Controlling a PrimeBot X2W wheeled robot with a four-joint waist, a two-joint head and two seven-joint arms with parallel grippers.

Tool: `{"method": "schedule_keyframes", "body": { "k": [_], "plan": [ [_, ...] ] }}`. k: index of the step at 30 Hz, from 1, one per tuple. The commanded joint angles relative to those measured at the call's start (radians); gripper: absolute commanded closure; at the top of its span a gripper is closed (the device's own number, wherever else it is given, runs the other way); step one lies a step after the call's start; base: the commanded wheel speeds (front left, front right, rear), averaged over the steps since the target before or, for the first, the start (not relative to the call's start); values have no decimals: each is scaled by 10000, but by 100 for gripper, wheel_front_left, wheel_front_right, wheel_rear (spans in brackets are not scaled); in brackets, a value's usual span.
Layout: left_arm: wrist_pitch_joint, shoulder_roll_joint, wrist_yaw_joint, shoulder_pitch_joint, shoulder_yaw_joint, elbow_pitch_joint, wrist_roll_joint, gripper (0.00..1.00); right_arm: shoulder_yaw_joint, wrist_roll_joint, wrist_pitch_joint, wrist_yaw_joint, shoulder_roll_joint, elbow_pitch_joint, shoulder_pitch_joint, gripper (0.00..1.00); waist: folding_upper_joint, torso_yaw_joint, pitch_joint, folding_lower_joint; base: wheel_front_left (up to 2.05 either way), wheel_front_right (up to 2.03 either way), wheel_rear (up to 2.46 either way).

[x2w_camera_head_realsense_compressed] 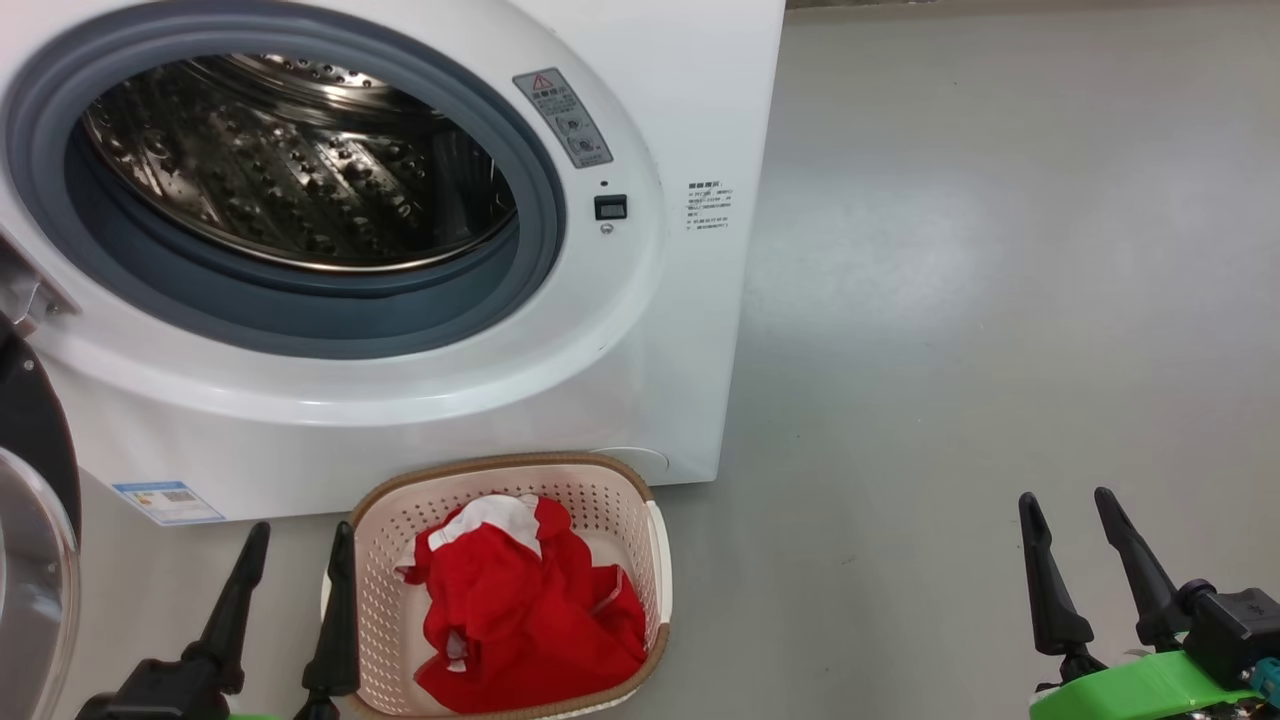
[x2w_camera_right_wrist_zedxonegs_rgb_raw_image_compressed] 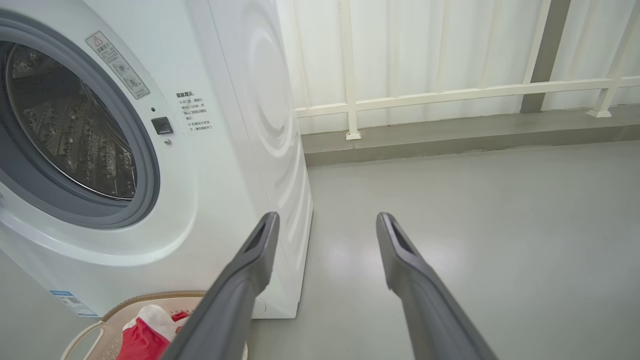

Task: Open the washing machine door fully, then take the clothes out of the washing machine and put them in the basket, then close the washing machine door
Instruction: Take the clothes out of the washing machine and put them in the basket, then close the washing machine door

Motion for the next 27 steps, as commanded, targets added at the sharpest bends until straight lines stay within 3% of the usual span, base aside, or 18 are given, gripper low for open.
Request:
{"method": "schedule_keyframes", "body": {
  "k": [1, 16, 27],
  "plan": [
    [-19, 65, -56, 18, 351, -281, 105, 0, 163, -18, -63, 63, -77, -284, 17, 0, 0, 8, 5, 0, 0, 0, 0],
    [-19, 63, -52, 4, 316, -338, 137, 0, 123, -44, -63, 63, -68, -326, 46, 0, 0, 51, 13, 0, -10, 10, 0],
    [-19, 63, 14, 44, 306, -461, 211, 0, 89, -46, -63, 63, -60, -328, 66, 0, 0, 44, 22, 0, -122, 122, 0]
  ]
}}
